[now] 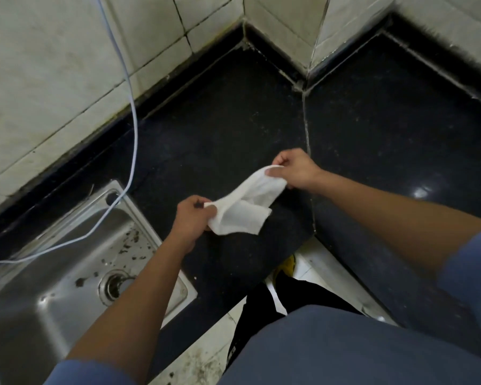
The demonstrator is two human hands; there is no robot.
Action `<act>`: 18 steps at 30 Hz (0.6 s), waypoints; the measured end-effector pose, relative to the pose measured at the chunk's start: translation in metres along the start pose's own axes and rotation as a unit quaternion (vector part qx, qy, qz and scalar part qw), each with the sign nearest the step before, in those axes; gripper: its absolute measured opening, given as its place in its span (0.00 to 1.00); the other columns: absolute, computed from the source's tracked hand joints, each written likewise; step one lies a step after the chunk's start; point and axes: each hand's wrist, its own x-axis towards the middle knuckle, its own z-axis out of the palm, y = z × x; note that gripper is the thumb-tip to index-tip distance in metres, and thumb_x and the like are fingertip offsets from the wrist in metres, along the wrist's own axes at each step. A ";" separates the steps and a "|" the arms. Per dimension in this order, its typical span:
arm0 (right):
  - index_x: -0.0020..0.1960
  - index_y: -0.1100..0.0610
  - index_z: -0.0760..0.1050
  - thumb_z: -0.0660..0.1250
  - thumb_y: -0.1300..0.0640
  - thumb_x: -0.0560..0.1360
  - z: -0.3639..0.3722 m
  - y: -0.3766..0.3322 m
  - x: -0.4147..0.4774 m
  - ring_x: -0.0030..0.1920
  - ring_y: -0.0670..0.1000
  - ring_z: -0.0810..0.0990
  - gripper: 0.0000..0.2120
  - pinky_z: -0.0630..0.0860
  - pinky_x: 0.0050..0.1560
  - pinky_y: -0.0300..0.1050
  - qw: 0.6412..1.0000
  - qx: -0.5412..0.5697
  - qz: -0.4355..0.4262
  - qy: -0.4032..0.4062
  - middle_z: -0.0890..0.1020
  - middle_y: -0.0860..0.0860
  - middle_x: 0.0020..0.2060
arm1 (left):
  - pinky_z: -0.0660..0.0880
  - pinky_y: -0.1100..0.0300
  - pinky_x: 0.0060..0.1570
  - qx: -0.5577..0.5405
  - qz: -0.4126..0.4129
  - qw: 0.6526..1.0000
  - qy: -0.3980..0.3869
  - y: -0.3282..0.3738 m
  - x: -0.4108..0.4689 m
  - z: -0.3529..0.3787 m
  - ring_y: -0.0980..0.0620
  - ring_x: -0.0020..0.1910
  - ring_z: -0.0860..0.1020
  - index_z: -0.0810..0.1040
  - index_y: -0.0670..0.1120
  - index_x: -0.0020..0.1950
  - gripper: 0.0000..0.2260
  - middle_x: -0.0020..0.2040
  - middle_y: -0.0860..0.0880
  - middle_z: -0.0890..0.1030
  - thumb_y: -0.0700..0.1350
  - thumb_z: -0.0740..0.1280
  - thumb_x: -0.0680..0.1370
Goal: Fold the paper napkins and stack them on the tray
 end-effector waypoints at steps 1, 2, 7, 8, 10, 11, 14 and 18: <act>0.38 0.54 0.77 0.74 0.55 0.70 0.004 -0.003 0.013 0.31 0.45 0.77 0.07 0.73 0.33 0.42 1.000 -0.019 -0.006 0.014 0.79 0.49 0.32 | 0.76 0.60 0.31 -0.032 -0.011 0.999 0.039 0.001 0.007 -0.001 0.51 0.37 0.77 0.75 0.43 0.46 0.05 0.41 0.46 0.78 0.34 0.66 0.74; 0.40 0.53 0.78 0.74 0.55 0.70 0.007 -0.006 0.023 0.36 0.47 0.79 0.05 0.75 0.38 0.43 0.999 -0.033 -0.007 0.027 0.80 0.49 0.35 | 0.77 0.58 0.33 -0.057 -0.022 0.995 0.073 0.001 0.013 -0.002 0.50 0.39 0.77 0.75 0.43 0.49 0.05 0.43 0.46 0.78 0.35 0.66 0.75; 0.60 0.54 0.74 0.71 0.51 0.73 0.019 0.004 0.030 0.49 0.51 0.80 0.17 0.77 0.52 0.49 0.991 -0.107 0.029 0.074 0.81 0.50 0.46 | 0.78 0.52 0.43 -0.050 -0.059 0.991 0.105 -0.024 0.026 0.003 0.46 0.47 0.79 0.70 0.47 0.55 0.14 0.51 0.45 0.78 0.46 0.71 0.74; 0.61 0.54 0.73 0.70 0.49 0.73 0.021 0.011 0.024 0.49 0.52 0.80 0.19 0.77 0.51 0.49 0.986 -0.136 0.045 0.083 0.81 0.51 0.48 | 0.79 0.51 0.44 -0.043 -0.068 0.992 0.099 -0.030 0.023 0.007 0.46 0.46 0.80 0.70 0.47 0.55 0.16 0.51 0.44 0.79 0.47 0.73 0.73; 0.57 0.54 0.76 0.68 0.42 0.73 0.026 0.023 0.011 0.48 0.52 0.81 0.19 0.78 0.50 0.48 0.977 -0.185 0.082 0.072 0.82 0.50 0.48 | 0.78 0.54 0.37 -0.038 -0.091 0.991 0.086 -0.037 0.016 0.019 0.48 0.39 0.80 0.72 0.44 0.52 0.15 0.46 0.43 0.80 0.48 0.73 0.72; 0.51 0.53 0.78 0.67 0.39 0.72 0.031 0.027 0.005 0.45 0.51 0.81 0.19 0.78 0.48 0.49 0.972 -0.207 0.096 0.048 0.83 0.49 0.45 | 0.77 0.57 0.32 -0.028 -0.105 0.991 0.079 -0.039 0.015 0.025 0.48 0.34 0.79 0.74 0.43 0.50 0.14 0.43 0.43 0.81 0.48 0.73 0.72; 0.41 0.52 0.78 0.67 0.38 0.70 0.047 0.029 -0.001 0.40 0.51 0.81 0.17 0.75 0.39 0.45 0.961 -0.261 0.095 0.001 0.82 0.49 0.38 | 0.79 0.55 0.32 0.041 -0.118 0.989 0.075 -0.042 0.018 0.038 0.47 0.29 0.80 0.78 0.40 0.43 0.09 0.37 0.42 0.82 0.45 0.72 0.72; 0.40 0.54 0.75 0.66 0.49 0.73 0.045 0.021 0.001 0.39 0.52 0.78 0.09 0.68 0.35 0.43 0.968 -0.241 0.063 0.037 0.79 0.51 0.37 | 0.77 0.55 0.38 0.178 -0.071 0.976 0.106 -0.035 0.018 0.034 0.46 0.38 0.79 0.77 0.44 0.40 0.07 0.38 0.46 0.80 0.45 0.71 0.69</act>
